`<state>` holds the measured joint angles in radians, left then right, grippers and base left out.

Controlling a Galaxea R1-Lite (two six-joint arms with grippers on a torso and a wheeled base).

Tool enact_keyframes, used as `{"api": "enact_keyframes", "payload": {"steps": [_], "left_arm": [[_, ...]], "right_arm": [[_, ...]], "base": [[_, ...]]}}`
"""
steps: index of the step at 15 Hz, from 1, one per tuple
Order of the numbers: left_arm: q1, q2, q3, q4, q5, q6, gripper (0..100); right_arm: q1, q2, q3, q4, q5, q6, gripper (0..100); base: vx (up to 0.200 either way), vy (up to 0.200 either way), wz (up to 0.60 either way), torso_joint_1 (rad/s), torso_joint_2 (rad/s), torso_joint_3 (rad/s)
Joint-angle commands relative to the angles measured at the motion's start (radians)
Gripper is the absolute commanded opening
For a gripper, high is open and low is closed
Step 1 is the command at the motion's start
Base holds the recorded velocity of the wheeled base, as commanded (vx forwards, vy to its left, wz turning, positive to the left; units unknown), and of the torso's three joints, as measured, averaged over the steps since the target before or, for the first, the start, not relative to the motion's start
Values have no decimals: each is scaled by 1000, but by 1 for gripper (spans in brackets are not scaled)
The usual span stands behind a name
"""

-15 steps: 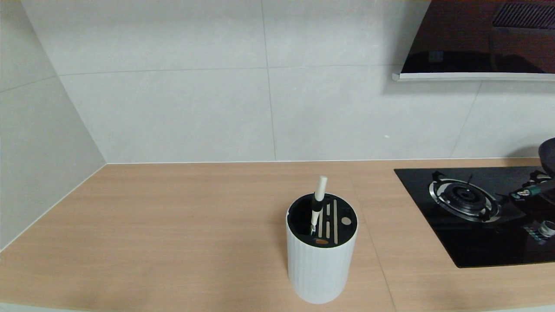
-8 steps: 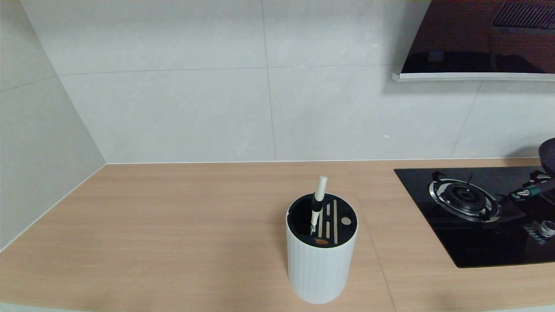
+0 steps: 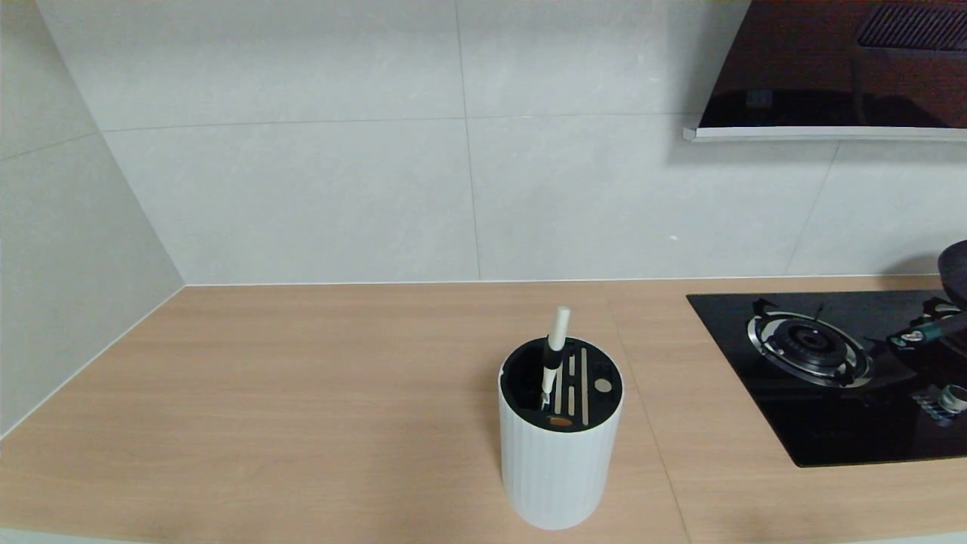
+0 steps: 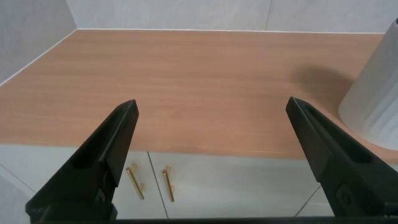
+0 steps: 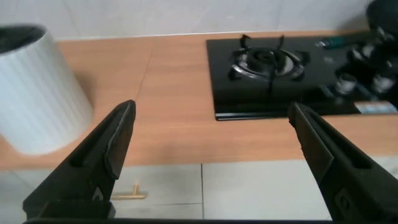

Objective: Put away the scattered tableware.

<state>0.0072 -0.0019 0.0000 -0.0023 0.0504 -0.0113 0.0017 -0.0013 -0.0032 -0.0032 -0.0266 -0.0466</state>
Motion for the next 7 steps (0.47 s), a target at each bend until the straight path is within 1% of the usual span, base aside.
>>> {"api": "enact_keyframes", "payload": {"steps": [1, 2, 3, 4, 7], "left_arm": [[0, 2, 0, -1, 0, -1, 100], [0, 2, 0, -1, 0, -1, 100], [0, 2, 0, -1, 0, -1, 100], [0, 2, 0, -1, 0, -1, 100], [0, 2, 0, -1, 0, -1, 100]], "right_arm": [[0, 1, 0, 3, 5, -27, 100], [1, 1, 0, 3, 7, -26, 100], [1, 1, 0, 3, 13, 4, 100], [1, 1, 0, 3, 30, 65, 100], [1, 1, 0, 3, 28, 73, 100]], "base": [[0, 0, 0, 0, 0, 0], [0, 0, 0, 0, 0, 0], [0, 0, 0, 0, 0, 0], [0, 0, 0, 0, 0, 0], [0, 0, 0, 0, 0, 0]]}}
